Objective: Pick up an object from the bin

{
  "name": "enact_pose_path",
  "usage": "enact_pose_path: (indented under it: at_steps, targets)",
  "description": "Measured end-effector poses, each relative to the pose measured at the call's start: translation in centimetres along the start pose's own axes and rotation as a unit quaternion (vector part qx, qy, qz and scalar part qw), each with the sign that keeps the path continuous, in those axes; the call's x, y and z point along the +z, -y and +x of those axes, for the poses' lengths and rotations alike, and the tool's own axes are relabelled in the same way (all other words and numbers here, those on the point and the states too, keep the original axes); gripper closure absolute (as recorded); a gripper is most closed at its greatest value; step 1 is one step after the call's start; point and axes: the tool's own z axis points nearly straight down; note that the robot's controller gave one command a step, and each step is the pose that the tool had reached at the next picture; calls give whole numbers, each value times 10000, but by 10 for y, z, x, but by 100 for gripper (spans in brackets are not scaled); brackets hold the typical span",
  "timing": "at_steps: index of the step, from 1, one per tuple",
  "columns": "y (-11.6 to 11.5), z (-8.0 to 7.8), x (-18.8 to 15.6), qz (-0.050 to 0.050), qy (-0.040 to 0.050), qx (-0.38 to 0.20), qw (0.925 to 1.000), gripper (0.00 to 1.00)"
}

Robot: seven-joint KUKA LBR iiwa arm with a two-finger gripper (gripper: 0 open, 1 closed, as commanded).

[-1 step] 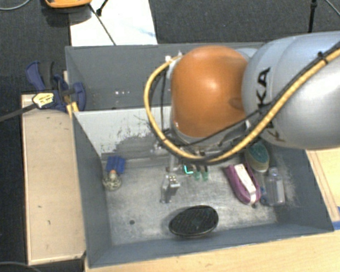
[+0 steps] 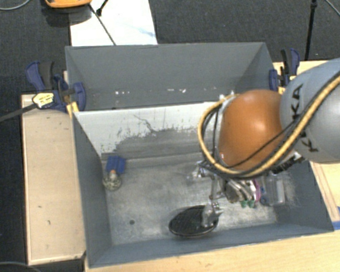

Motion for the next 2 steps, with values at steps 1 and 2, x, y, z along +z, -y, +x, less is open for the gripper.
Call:
enact_pose_path:
  at_steps: [1, 2]
  targets:
    - [-13, -6, 98, -12, 99, -98, 9999, 0]
    - [-14, -7, 95, -22, 119, -73, 9999, 100]
